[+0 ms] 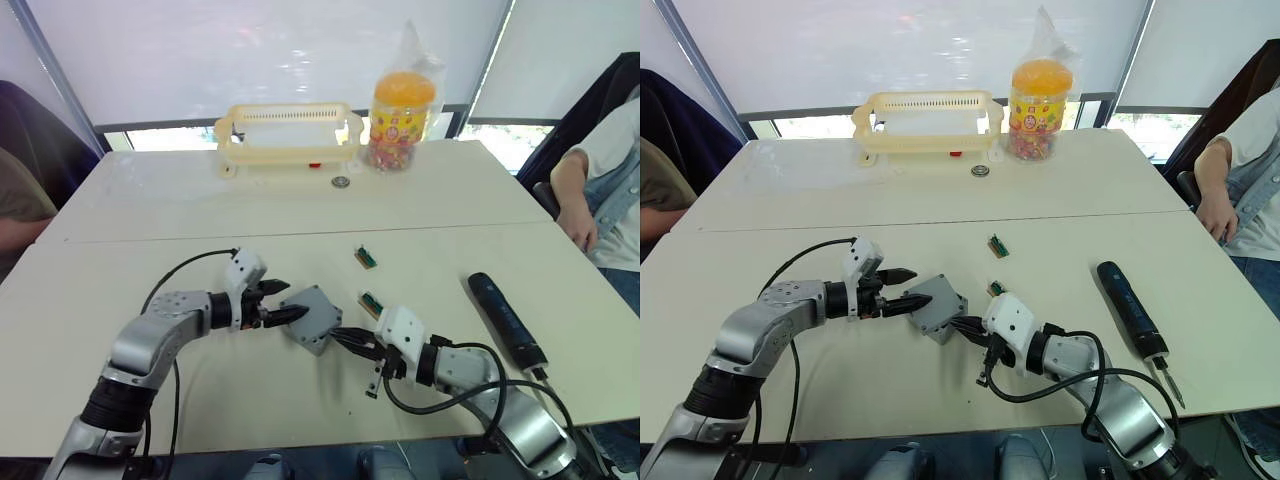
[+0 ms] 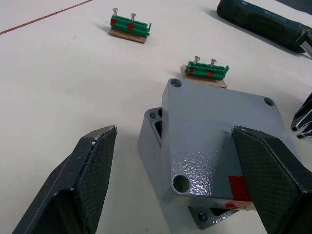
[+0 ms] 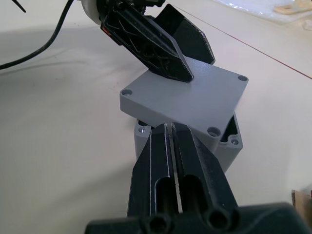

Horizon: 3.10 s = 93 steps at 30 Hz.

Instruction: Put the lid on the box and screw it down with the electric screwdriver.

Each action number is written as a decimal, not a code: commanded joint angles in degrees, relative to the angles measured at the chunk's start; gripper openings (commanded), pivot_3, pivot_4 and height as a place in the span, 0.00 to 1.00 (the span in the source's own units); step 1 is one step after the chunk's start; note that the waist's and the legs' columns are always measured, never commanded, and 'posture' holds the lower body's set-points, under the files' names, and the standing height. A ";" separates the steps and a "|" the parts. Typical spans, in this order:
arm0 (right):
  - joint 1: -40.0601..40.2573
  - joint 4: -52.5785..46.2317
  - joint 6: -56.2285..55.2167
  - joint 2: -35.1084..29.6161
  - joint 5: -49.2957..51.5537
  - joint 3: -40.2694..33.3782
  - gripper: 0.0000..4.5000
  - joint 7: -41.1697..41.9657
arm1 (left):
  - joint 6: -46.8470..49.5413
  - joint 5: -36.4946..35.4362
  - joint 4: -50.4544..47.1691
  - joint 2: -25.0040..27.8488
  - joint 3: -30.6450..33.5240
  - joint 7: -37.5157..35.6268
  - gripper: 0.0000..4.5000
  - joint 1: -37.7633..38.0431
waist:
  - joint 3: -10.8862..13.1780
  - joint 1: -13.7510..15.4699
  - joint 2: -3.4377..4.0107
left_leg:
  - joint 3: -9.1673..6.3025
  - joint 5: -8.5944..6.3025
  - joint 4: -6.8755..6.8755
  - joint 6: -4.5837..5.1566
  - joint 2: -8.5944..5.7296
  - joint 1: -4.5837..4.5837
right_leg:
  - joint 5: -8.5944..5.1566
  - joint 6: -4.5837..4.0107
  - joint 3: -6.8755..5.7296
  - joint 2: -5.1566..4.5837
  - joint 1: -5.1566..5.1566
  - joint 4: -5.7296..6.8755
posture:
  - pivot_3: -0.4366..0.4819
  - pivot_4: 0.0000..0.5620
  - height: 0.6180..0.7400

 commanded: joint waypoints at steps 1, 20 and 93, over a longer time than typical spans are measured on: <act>-0.37 -0.73 -0.66 1.11 -0.78 -0.57 0.01 0.25 | 0.30 0.02 -1.20 0.02 0.34 0.23 0.86 -0.62 | 0.00 -0.01 0.00 | 0.00 0.00 0.00 0.00 0.00 0.00 | 0.00 0.00 0.00 0.00 0.00 0.00 | 0.48 0.27 1.00; -1.72 2.51 -1.96 3.64 -4.21 -1.85 0.01 0.68 | 3.70 -3.73 -4.69 1.76 2.46 -0.75 0.86 0.50 | 0.01 -0.05 0.00 | -0.01 0.00 -0.01 0.00 0.01 -0.01 | 0.00 0.00 -0.01 0.00 -0.03 0.00 | 0.48 0.27 1.00; -1.27 3.75 -4.52 6.23 -7.20 -3.16 0.01 2.23 | 6.98 -6.04 -10.76 1.90 -0.84 -1.90 0.86 1.97 | 0.02 -0.06 0.00 | -0.01 0.00 -0.02 -0.01 0.01 -0.02 | 0.00 -0.01 -0.01 0.00 -0.04 -0.01 | 0.48 0.27 1.00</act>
